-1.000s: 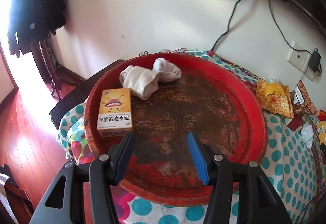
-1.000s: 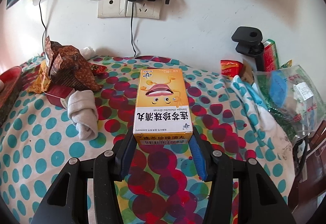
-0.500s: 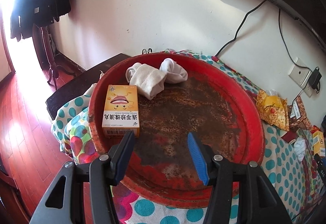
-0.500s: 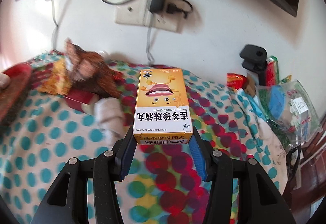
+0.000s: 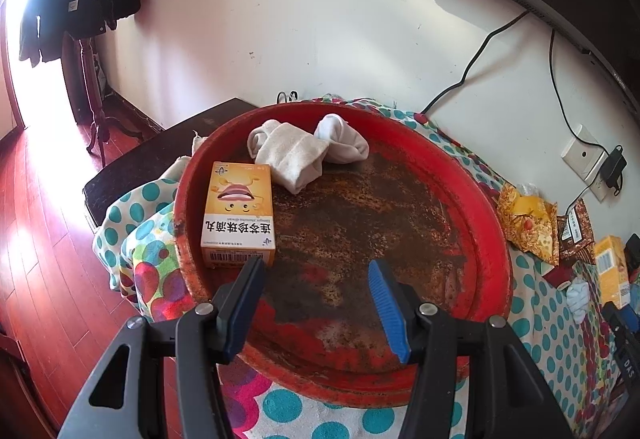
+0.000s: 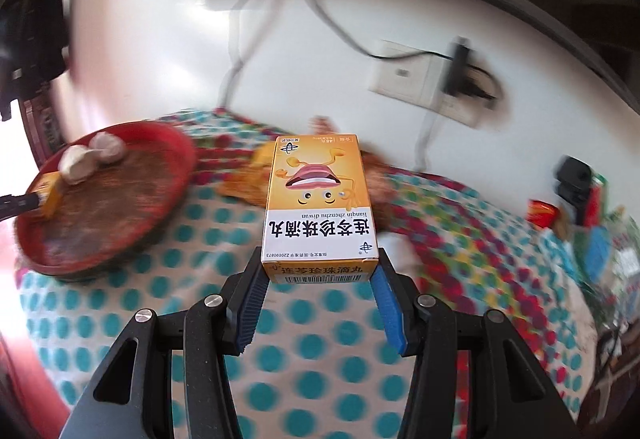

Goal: Organize objects
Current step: 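Carry the held yellow box onto the red tray and open the right tool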

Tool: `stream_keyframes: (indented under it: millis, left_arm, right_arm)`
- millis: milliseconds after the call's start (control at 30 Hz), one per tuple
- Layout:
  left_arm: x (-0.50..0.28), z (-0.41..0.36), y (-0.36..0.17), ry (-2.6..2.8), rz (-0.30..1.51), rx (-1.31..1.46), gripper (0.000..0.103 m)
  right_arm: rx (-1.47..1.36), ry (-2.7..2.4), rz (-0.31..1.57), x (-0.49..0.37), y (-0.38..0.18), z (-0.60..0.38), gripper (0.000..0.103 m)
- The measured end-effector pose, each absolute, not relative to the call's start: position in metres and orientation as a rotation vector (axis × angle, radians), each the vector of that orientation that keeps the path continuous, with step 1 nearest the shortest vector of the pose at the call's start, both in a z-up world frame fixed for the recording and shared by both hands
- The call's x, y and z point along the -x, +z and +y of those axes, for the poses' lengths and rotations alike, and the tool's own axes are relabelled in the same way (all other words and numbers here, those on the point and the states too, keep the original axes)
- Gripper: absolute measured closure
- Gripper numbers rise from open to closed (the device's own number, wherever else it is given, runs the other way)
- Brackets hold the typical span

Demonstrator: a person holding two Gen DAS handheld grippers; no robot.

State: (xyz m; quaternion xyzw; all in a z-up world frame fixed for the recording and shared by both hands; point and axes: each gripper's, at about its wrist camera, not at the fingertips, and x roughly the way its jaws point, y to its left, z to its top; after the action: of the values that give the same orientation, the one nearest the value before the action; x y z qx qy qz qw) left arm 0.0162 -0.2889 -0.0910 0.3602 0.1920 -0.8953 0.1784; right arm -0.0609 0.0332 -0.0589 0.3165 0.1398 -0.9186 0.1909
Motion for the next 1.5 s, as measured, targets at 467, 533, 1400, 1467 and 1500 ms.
stream_keyframes:
  millis: [467,533,1400,1467,1500]
  left_arm:
    - [-0.034,-0.330,-0.083,-2.441,0.609,-0.917,0.047]
    - [-0.037,-0.339,-0.083,-2.421,0.636,-0.907,0.047]
    - [-0.035,-0.360,-0.101,-2.347,0.675,-0.929,0.047]
    - [-0.034,-0.357,-0.100,-2.357,0.662,-0.933,0.047]
    - [-0.034,-0.355,-0.099,-2.359,0.653,-0.933,0.047]
  right_arm:
    - [-0.934,-2.263,0.415,0.076,-0.061,-0.119,0.055]
    - [-0.956,-2.240,0.421,0.088,-0.065,-0.141,0.055]
    - [-1.066,-2.163,0.537,0.124,-0.101,-0.218,0.012]
    - [-1.037,-2.175,0.508,0.110,-0.093,-0.192,0.012]
    - [-1.025,-2.189,0.488,0.103,-0.090,-0.172,0.012]
